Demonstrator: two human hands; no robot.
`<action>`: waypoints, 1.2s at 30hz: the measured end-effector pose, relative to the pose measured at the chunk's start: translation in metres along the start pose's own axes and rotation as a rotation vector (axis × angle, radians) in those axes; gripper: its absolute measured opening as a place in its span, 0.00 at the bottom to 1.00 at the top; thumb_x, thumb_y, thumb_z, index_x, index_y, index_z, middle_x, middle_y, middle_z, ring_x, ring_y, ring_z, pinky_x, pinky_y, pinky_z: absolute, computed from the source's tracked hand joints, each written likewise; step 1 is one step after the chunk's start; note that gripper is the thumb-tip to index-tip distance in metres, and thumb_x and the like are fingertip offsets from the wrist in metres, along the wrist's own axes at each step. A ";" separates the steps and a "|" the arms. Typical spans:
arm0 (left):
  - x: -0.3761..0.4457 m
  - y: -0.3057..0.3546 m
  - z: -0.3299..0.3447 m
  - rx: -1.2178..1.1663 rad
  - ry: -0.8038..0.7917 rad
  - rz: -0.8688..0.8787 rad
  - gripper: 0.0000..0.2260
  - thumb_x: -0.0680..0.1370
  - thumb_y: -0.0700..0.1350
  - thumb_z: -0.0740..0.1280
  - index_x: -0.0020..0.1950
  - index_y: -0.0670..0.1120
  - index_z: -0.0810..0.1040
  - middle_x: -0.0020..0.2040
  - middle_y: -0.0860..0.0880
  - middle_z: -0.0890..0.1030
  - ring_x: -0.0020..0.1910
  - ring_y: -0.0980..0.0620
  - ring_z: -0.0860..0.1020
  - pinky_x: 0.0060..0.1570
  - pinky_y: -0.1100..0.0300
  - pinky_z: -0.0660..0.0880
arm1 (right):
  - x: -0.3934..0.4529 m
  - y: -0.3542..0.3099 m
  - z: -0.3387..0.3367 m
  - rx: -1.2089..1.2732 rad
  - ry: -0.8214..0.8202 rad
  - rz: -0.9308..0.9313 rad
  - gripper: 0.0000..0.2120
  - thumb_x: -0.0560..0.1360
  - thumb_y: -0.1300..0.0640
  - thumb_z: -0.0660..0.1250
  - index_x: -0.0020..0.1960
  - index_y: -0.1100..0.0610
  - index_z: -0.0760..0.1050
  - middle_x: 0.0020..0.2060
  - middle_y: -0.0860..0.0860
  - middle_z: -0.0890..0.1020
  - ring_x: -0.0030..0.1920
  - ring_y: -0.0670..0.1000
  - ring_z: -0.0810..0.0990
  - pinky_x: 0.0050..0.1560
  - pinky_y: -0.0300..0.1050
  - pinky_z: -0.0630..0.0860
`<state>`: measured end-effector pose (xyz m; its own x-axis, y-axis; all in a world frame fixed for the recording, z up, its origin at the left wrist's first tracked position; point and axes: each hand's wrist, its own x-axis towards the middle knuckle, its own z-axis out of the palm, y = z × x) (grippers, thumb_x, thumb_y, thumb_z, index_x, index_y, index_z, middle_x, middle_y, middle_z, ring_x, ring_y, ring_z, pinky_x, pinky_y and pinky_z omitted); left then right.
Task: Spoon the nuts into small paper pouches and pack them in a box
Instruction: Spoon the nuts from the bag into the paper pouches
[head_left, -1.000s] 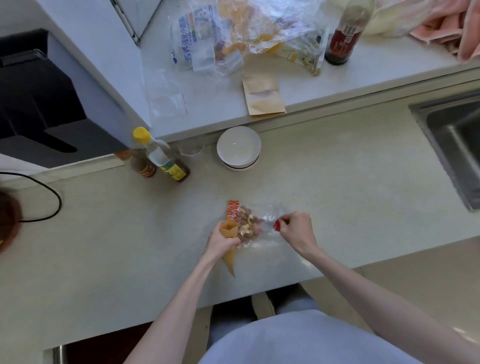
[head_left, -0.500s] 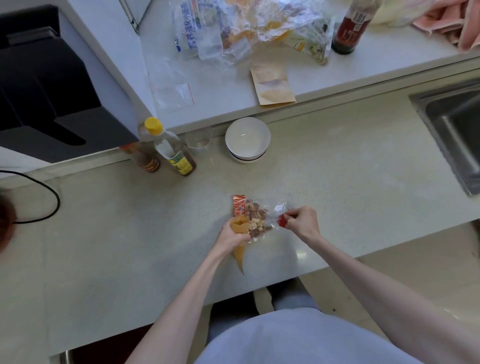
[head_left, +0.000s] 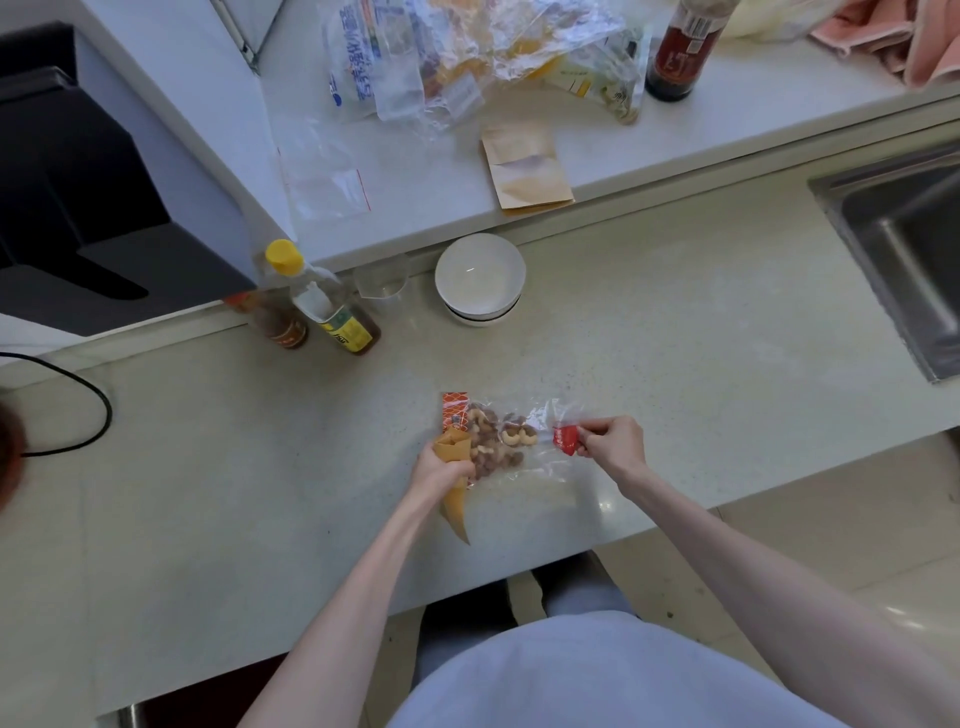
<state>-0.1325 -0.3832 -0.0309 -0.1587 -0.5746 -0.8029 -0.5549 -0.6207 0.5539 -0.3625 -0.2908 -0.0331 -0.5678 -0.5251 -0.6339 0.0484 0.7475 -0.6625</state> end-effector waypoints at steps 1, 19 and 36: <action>0.000 0.000 0.001 0.000 0.003 0.000 0.17 0.68 0.34 0.72 0.56 0.41 0.77 0.48 0.44 0.81 0.43 0.50 0.79 0.38 0.60 0.74 | 0.002 0.000 -0.003 0.001 0.010 -0.001 0.07 0.73 0.68 0.68 0.46 0.62 0.84 0.34 0.51 0.84 0.31 0.42 0.81 0.33 0.30 0.77; -0.002 0.000 0.019 -0.034 0.179 0.008 0.19 0.68 0.32 0.72 0.58 0.39 0.78 0.45 0.45 0.81 0.39 0.50 0.79 0.36 0.59 0.75 | 0.036 0.025 -0.083 -0.114 0.021 -0.013 0.05 0.73 0.65 0.69 0.44 0.62 0.84 0.28 0.52 0.83 0.29 0.45 0.79 0.35 0.32 0.77; -0.042 0.048 0.076 0.289 0.515 0.472 0.27 0.64 0.35 0.77 0.58 0.44 0.72 0.53 0.46 0.77 0.52 0.45 0.76 0.53 0.50 0.75 | 0.033 -0.017 -0.169 -0.110 0.053 -0.110 0.05 0.73 0.65 0.70 0.47 0.65 0.84 0.31 0.56 0.84 0.32 0.48 0.81 0.41 0.42 0.79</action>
<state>-0.2143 -0.3484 0.0127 -0.0704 -0.9654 -0.2511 -0.7260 -0.1230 0.6766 -0.5210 -0.2526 0.0244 -0.6072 -0.5865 -0.5361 -0.1049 0.7280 -0.6775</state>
